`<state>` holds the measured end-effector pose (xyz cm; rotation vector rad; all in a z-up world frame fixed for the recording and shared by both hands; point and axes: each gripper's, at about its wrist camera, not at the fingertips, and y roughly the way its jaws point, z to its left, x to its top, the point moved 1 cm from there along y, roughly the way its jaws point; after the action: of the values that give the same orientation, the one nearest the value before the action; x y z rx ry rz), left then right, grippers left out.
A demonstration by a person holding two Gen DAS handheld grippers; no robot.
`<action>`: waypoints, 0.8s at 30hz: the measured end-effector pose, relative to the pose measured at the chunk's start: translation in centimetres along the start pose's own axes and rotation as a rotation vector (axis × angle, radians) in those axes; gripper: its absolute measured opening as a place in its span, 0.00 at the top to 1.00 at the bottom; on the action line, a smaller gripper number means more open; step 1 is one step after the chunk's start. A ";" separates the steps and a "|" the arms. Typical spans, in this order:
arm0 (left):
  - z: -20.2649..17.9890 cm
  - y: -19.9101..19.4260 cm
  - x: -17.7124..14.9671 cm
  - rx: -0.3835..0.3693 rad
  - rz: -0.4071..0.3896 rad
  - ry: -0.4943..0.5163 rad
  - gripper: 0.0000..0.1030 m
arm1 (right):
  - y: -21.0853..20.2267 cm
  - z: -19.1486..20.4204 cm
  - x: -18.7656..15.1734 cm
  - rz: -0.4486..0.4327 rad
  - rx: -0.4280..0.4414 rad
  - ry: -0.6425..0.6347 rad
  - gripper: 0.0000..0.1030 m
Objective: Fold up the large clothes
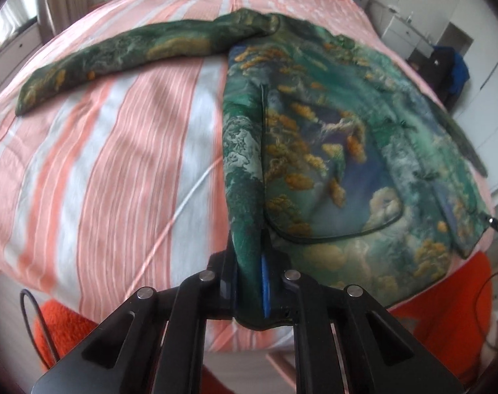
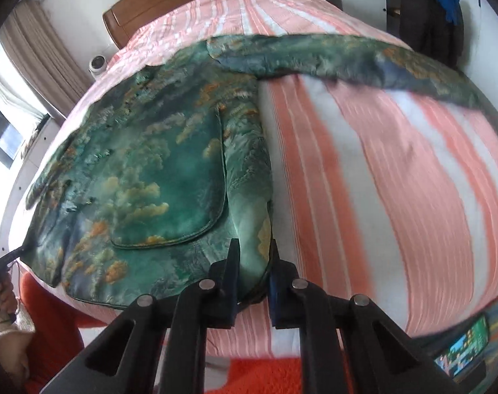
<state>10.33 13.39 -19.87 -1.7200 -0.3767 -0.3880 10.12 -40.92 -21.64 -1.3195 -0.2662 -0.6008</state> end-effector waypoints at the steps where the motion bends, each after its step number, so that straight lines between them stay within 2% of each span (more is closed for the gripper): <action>1: -0.1 0.2 0.0 0.015 -0.003 0.003 0.88 | 0.5 -0.1 -0.4 0.002 -0.014 -0.006 0.87; 3: -0.3 -0.1 0.2 0.051 -0.016 0.000 0.78 | 1.1 0.5 -0.1 -0.019 -0.030 -0.002 0.84; 4: -0.2 -0.3 0.4 0.060 -0.023 -0.002 0.68 | 1.3 0.6 0.4 -0.043 -0.036 0.014 0.80; 5: -0.3 -1.1 0.5 0.071 -0.048 -0.005 0.57 | 1.6 1.1 0.8 -0.063 -0.049 0.019 0.68; 6: -0.4 -1.8 0.4 0.074 -0.072 -0.003 0.49 | 1.5 1.7 1.1 -0.083 -0.069 0.021 0.42; 7: -0.3 -3.0 0.5 0.085 -0.116 0.000 0.33 | 1.4 2.3 1.6 -0.122 -0.100 0.022 0.29; 8: -0.2 -4.0 0.7 0.103 -0.163 0.003 0.21 | 1.0 2.5 1.8 -0.153 -0.117 0.025 0.15; 11: -0.3 -7.0 1.3 0.160 -0.295 -0.005 0.07 | -1.5 3.9 1.9 -0.246 -0.162 0.004 0.13; 14: 0.0 -8.2 2.2 0.180 -0.359 -0.059 0.06 | -2.2 6.4 3.6 -0.302 -0.192 -0.076 0.06; 19: 0.2 -7.3 2.8 0.233 -0.343 -0.151 0.06 | -1.1 10.1 7.6 -0.372 -0.165 -0.192 0.02; 24: 0.0 -5.7 2.4 0.318 -0.308 -0.181 0.06 | 5.0 10.6 12.6 -0.371 -0.141 -0.182 0.01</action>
<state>9.89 14.52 -13.80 -1.3901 -0.7979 -0.3723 24.78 -33.37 -16.71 -1.4753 -0.6368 -0.8227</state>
